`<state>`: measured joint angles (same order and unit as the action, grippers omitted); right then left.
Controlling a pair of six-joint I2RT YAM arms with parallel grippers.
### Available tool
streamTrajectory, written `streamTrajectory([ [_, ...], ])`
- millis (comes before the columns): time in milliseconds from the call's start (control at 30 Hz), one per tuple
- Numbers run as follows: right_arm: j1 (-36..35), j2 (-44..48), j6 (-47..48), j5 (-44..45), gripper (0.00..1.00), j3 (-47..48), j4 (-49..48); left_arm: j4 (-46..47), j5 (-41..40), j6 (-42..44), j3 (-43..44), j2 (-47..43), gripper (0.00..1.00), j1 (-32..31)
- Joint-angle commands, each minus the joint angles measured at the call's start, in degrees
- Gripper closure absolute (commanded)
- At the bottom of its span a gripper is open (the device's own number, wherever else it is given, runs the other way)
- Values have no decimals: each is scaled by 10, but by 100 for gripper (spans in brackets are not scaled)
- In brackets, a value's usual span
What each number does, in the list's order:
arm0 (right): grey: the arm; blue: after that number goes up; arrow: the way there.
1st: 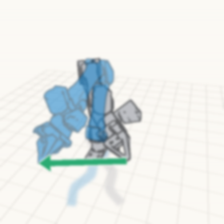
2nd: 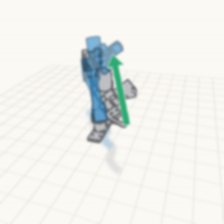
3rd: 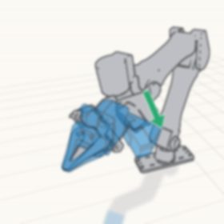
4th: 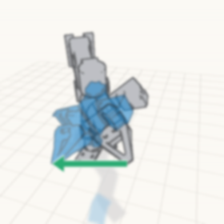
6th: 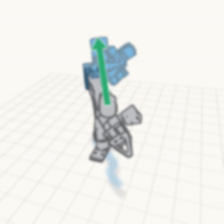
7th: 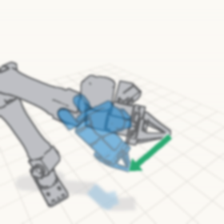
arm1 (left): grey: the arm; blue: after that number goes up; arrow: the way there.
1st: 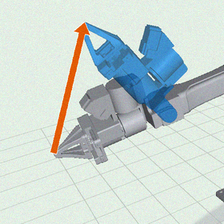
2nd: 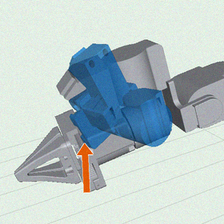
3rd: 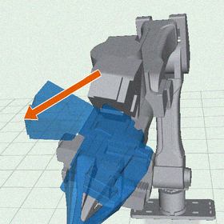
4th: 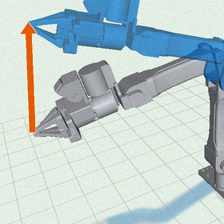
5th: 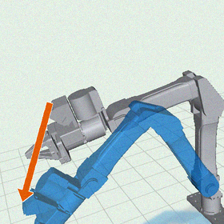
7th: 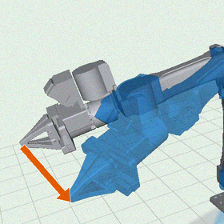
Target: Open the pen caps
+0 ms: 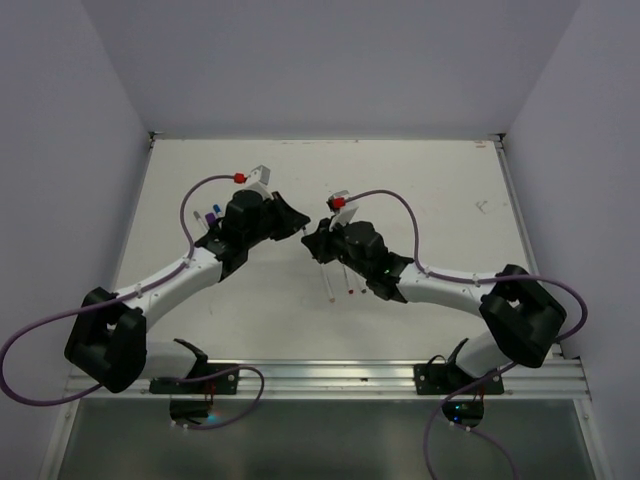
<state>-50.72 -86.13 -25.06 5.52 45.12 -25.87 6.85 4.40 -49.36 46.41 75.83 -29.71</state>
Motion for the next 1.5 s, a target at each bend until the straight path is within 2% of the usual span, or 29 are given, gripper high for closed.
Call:
streamTrajectory([
  [0, -32, 11, 11, -35, 100, -57, 93, 184, -154, 11, 75, -25, 100, 62],
  [133, -40, 9, 12, -38, 100, -67, 79, 226, -194, 22, 114, -27, 100, 77],
  [267, -47, 12, 19, -51, 100, -74, 60, 289, -225, 23, 112, -34, 100, 85],
  [567, -47, 35, 26, -71, 100, -116, 6, 349, -197, -8, 116, -24, 100, 142],
  [700, -47, 40, 31, -88, 100, -122, -12, 383, -154, -7, 109, -22, 100, 170],
  [867, -47, 37, 15, -46, 100, -96, 19, 303, -81, 17, 116, -12, 100, 171],
  [967, -47, 15, -2, -9, 100, -71, 48, 201, -25, 30, 119, 3, 100, 171],
  [1000, -47, 10, -7, -2, 100, -65, 58, 141, -3, 36, 120, 7, 100, 169],
  [1100, -49, -18, -20, 35, 100, -36, 88, 33, 2, 64, 112, 23, 100, 151],
  [1200, -51, -56, -36, 66, 100, -2, 128, -37, 0, 85, 102, 41, 100, 121],
  [1300, -54, -91, -48, 86, 100, 29, 174, -89, -9, 94, 90, 57, 100, 97],
  [1467, -56, -112, -74, 139, 99, 44, 231, -109, -9, 95, 85, 87, 98, 65],
])
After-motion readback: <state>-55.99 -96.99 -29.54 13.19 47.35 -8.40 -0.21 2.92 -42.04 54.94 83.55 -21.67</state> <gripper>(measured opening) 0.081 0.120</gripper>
